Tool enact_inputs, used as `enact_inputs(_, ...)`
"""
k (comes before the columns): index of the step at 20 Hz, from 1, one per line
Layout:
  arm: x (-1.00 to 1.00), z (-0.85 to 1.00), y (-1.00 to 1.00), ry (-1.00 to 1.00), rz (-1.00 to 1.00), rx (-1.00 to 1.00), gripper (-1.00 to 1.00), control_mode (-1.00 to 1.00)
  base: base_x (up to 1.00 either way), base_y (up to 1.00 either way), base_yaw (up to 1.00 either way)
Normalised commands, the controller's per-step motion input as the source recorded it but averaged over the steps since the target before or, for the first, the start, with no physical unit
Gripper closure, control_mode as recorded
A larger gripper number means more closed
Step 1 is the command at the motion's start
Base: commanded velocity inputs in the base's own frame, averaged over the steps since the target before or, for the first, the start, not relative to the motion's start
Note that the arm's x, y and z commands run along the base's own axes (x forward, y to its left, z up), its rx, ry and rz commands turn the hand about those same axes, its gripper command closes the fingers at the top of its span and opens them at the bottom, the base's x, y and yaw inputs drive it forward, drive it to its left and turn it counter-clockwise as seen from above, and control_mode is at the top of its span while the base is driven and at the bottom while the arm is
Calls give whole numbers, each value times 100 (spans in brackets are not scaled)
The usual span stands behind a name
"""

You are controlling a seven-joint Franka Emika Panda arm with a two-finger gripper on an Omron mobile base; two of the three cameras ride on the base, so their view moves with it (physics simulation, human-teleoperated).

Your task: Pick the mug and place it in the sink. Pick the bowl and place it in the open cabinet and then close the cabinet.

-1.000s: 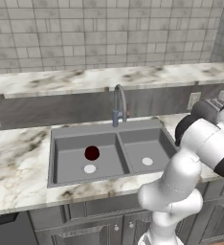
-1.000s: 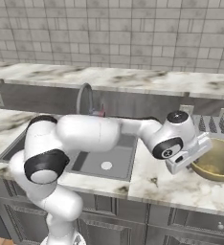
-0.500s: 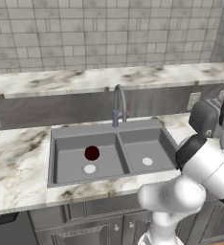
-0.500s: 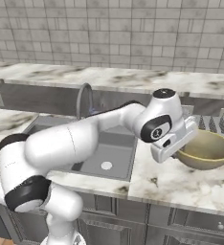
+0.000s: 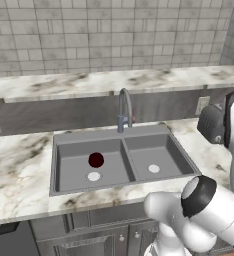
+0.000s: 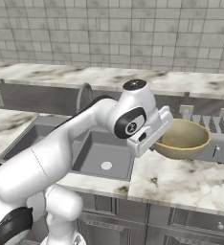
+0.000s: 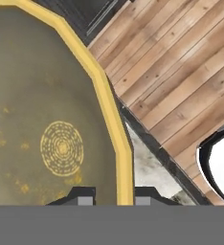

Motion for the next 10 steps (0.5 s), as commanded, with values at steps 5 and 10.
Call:
enact_inputs(5,0,21,50,-2,14,0,100,-100,0,0,0)
enact_inputs(10,0,36,38,0,20,3,100,-100,0,0,0)
